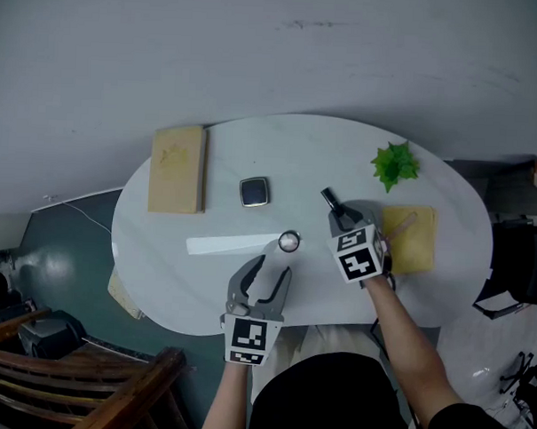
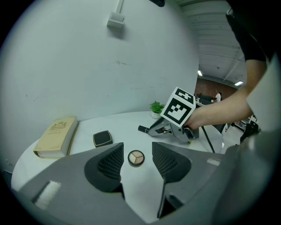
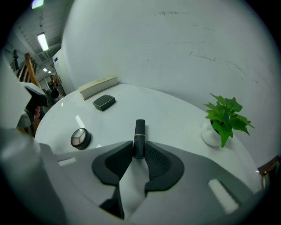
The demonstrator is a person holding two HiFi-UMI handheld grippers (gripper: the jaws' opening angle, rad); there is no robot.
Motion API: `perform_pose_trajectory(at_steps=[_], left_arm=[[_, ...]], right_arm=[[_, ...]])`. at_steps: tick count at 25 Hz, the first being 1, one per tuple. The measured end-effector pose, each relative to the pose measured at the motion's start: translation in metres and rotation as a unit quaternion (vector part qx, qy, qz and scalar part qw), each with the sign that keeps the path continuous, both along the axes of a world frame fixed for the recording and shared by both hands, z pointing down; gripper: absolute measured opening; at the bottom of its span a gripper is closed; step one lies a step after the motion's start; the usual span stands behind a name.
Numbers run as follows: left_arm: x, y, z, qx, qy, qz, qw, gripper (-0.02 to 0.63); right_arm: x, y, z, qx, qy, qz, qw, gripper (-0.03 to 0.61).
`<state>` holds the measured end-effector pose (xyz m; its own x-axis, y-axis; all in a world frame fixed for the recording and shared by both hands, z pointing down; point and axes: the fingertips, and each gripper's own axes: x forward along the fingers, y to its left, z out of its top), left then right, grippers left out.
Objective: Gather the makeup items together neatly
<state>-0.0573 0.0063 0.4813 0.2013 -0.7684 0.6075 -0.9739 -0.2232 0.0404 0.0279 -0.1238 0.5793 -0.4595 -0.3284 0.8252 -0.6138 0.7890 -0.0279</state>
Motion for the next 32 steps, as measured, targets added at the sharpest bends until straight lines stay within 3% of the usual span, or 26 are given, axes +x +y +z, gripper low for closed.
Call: perform_pose_trajectory(at_steps=[19, 32], left_arm=[[-0.008, -0.002, -0.001, 0.005, 0.012, 0.015, 0.9998, 0.196], [-0.019, 0.003, -0.009, 0.015, 0.018, 0.074, 0.997, 0.196]], right_arm=[[-0.007, 0.016, -0.024, 0.002, -0.022, 0.016, 1.0, 0.094], [-0.011, 0.045, -0.044, 0.013, -0.043, 0.092, 0.995, 0.094]])
